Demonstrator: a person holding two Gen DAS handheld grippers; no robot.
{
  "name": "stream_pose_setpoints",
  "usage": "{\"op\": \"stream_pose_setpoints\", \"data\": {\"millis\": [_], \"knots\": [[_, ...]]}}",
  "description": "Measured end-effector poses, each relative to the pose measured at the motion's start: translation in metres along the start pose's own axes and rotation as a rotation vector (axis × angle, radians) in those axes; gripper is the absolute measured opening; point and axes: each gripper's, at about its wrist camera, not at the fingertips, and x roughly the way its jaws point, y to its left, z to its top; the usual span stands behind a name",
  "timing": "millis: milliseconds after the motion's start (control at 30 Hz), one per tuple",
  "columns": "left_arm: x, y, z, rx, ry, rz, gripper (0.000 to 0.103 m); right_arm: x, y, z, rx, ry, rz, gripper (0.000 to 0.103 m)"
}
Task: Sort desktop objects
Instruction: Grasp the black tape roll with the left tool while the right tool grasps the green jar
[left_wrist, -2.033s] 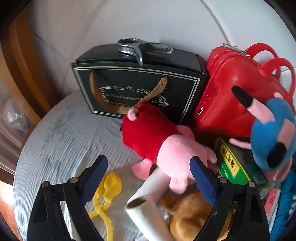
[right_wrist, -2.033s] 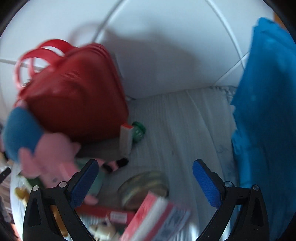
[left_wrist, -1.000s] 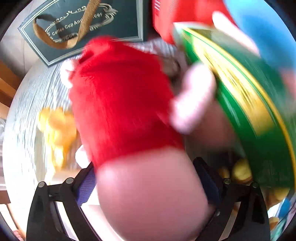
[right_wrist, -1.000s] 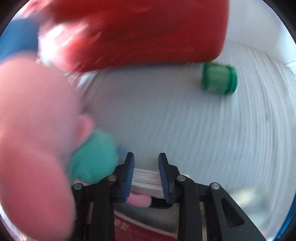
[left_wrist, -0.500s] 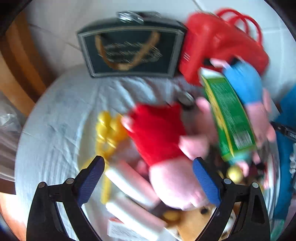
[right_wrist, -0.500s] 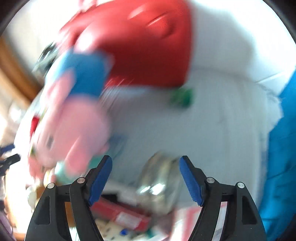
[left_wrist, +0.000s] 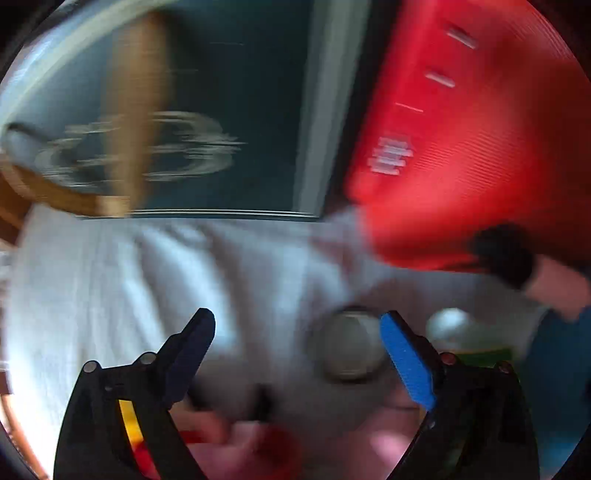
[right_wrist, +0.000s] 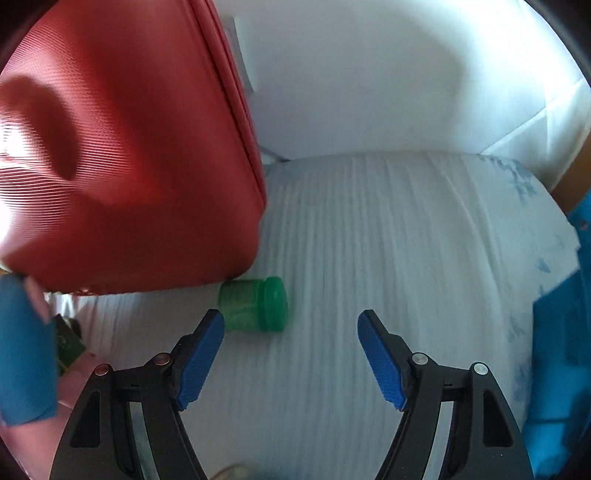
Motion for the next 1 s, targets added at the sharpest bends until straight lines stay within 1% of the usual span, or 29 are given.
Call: {"op": "stream_pose_setpoints", "data": {"millis": [67,133,200,233,267,300,333,367,400,433,467,500,533,600,633,700,767,800,833,900,933,967,1000], "knots": [[-0.007,-0.016,-0.006,0.048,-0.040,-0.042,0.092,0.011,0.001,-0.001,-0.013,0.012,0.030,0.076],[-0.014,-0.028,-0.014,0.099,-0.051,-0.093,0.092,0.022,0.002,0.000,-0.031,0.016,0.052,0.078],[-0.022,-0.040,-0.023,0.161,-0.058,-0.136,0.092,0.032,0.004,-0.005,-0.045,0.026,0.068,0.078],[-0.025,-0.044,-0.027,0.184,-0.057,-0.139,0.092,0.038,0.004,-0.008,-0.048,0.036,0.043,0.078],[-0.027,-0.045,-0.028,0.198,-0.075,-0.115,0.092,0.043,0.003,-0.010,-0.049,0.040,0.029,0.077],[-0.029,-0.042,-0.026,0.204,-0.098,-0.089,0.093,0.045,0.002,-0.012,-0.047,0.041,0.035,0.077],[-0.028,-0.033,-0.018,0.182,-0.115,-0.043,0.093,0.048,-0.001,-0.015,-0.041,0.043,0.042,0.077],[-0.023,-0.023,-0.010,0.137,-0.120,0.027,0.093,0.050,-0.004,-0.017,-0.032,0.042,0.045,0.077],[-0.012,-0.010,-0.001,0.086,-0.103,0.075,0.092,0.051,-0.006,-0.018,-0.026,0.040,0.048,0.077],[0.003,0.001,0.004,0.047,-0.055,0.088,0.092,0.053,-0.008,-0.019,-0.021,0.036,0.046,0.077],[0.019,0.007,0.006,0.026,0.006,0.068,0.093,0.054,-0.009,-0.021,-0.020,0.035,0.042,0.077],[0.030,0.011,0.005,0.000,0.055,0.001,0.092,0.056,-0.009,-0.022,-0.023,0.033,0.043,0.077],[0.030,0.012,0.003,-0.018,0.043,-0.042,0.092,0.057,-0.008,-0.024,-0.028,0.032,0.051,0.077],[0.026,0.000,0.000,0.037,0.028,-0.045,0.092,0.061,-0.005,-0.028,-0.043,0.024,0.058,0.077],[0.027,-0.004,0.000,0.047,0.040,-0.045,0.092,0.064,-0.004,-0.030,-0.050,0.024,0.059,0.077],[0.034,-0.009,-0.001,0.022,0.083,-0.104,0.092,0.069,-0.003,-0.033,-0.045,0.019,0.054,0.077],[0.031,-0.013,0.001,0.029,0.018,-0.066,0.092,0.074,-0.005,-0.036,-0.042,0.017,0.038,0.077],[0.031,-0.015,0.004,0.039,-0.006,-0.040,0.092,0.077,-0.005,-0.037,-0.044,0.025,0.030,0.072],[0.034,-0.014,0.007,0.032,0.004,-0.026,0.089,0.080,-0.005,-0.040,-0.057,0.023,0.016,0.071],[0.034,-0.012,0.008,0.032,0.015,-0.031,0.084,0.083,0.000,-0.045,-0.102,0.022,-0.017,0.055],[0.032,-0.010,0.008,0.038,0.023,-0.035,0.076,0.083,0.003,-0.049,-0.128,0.020,-0.037,0.048],[0.030,-0.007,0.008,0.040,0.023,-0.038,0.068,0.084,0.005,-0.053,-0.144,0.021,-0.049,0.046],[0.026,-0.004,0.007,0.046,0.013,-0.027,0.056,0.084,0.006,-0.058,-0.150,0.019,-0.046,0.046]]}}
